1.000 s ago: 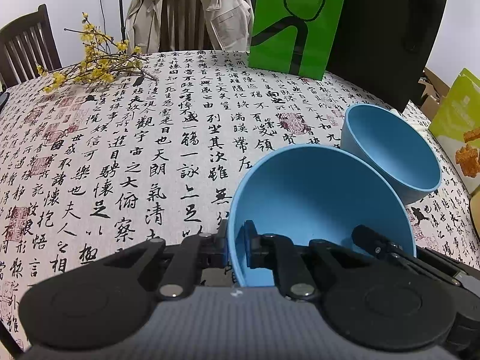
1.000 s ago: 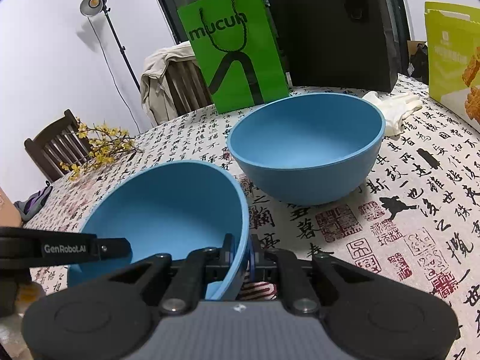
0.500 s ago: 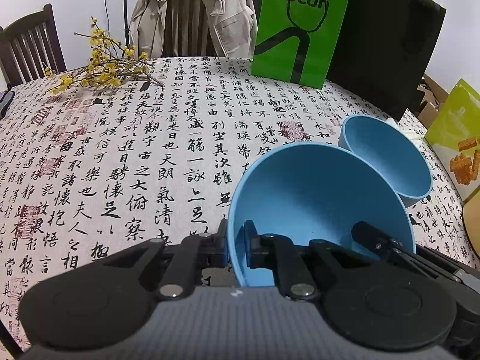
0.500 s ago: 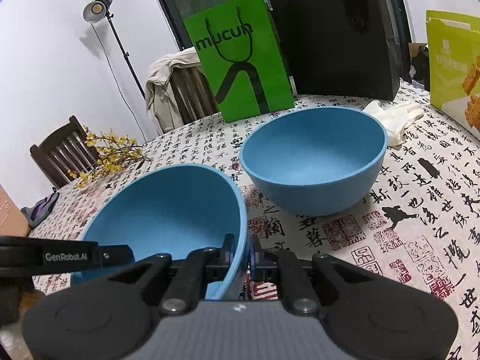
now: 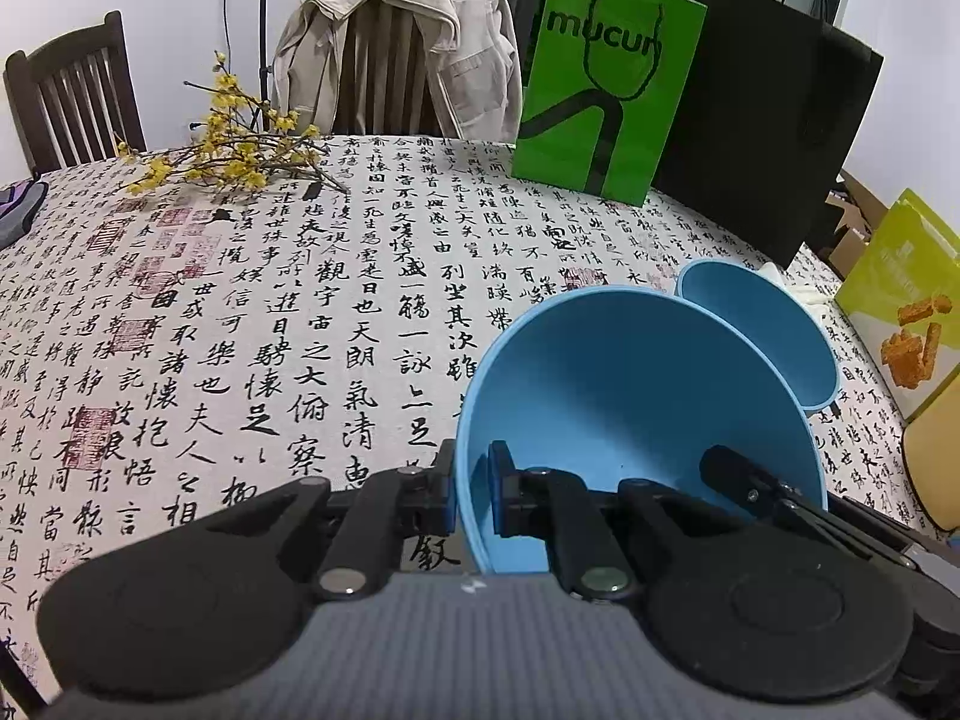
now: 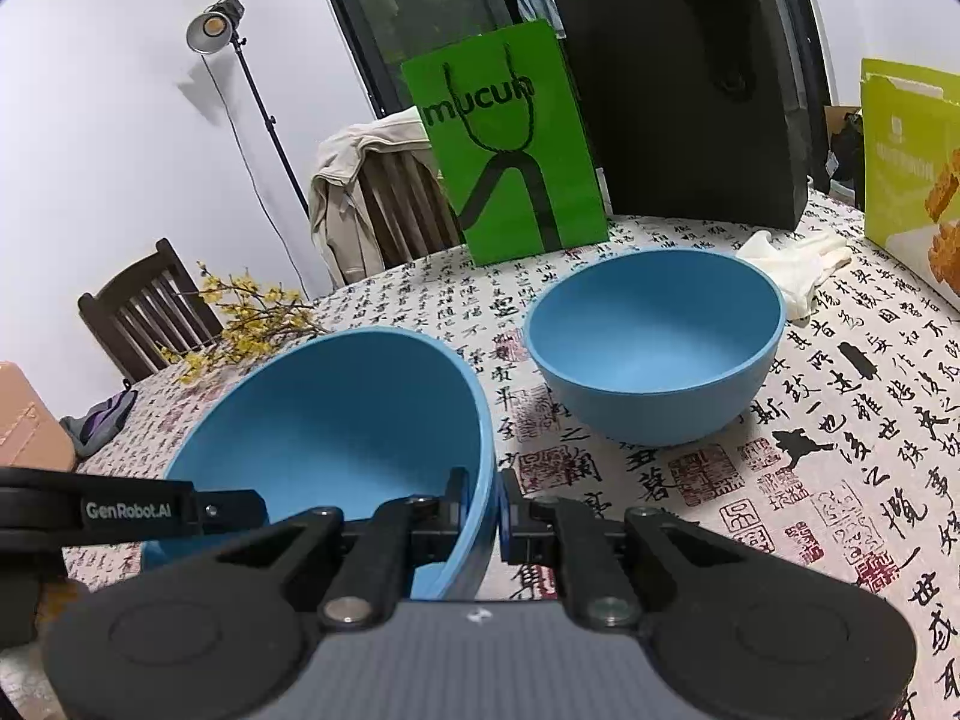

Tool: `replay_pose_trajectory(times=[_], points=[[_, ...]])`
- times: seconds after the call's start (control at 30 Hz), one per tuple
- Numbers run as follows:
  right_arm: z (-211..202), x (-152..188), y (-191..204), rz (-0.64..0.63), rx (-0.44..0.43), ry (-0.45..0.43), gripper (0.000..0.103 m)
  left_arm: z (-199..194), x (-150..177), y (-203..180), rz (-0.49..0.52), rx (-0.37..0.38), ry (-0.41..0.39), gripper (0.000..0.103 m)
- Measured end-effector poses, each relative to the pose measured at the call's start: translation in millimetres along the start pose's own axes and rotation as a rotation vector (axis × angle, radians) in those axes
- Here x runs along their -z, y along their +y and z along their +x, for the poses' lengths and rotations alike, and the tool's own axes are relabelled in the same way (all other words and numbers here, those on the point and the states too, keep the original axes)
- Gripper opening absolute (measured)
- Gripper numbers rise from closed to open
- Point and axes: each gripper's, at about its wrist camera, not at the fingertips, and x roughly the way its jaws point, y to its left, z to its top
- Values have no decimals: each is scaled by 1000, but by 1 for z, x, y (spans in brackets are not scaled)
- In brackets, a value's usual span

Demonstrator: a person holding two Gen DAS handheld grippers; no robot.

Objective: Organize plates and bowls
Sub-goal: 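Lift and carry the blue bowl toward the bowl by the vase with both grippers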

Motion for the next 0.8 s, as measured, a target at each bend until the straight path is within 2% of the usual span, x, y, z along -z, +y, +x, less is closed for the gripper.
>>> replay_pose_trajectory(times=[0.8], points=[[-41,13,46,-55,-16,-32,9,-54,22,36,-46,10,-54,11]])
